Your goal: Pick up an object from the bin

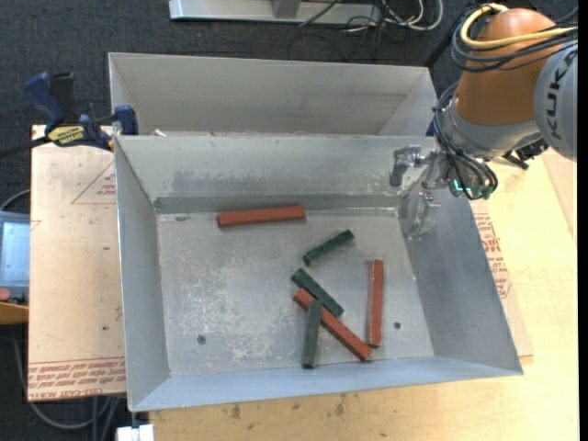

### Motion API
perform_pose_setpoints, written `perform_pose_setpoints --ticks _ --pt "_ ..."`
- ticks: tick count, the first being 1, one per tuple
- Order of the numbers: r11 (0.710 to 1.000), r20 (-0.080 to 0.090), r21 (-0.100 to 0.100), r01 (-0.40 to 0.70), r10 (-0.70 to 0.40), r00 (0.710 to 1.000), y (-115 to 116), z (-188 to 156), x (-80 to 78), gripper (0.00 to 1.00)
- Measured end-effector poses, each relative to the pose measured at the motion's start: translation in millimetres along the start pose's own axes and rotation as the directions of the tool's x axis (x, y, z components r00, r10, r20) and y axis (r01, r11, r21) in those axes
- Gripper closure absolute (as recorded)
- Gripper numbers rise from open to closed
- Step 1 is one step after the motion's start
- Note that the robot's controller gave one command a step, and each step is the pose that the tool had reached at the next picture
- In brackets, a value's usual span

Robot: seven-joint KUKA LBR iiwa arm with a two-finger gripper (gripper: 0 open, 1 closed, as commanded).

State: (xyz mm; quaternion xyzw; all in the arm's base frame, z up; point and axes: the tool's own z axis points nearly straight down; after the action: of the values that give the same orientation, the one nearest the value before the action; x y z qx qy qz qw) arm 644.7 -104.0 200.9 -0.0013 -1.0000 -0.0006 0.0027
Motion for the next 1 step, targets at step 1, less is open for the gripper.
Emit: perform_pose_setpoints --ticks 1 --pt "0.972 0.002 -0.002 0.235 -0.235 0.972 94.9 134.5 19.0 0.0"
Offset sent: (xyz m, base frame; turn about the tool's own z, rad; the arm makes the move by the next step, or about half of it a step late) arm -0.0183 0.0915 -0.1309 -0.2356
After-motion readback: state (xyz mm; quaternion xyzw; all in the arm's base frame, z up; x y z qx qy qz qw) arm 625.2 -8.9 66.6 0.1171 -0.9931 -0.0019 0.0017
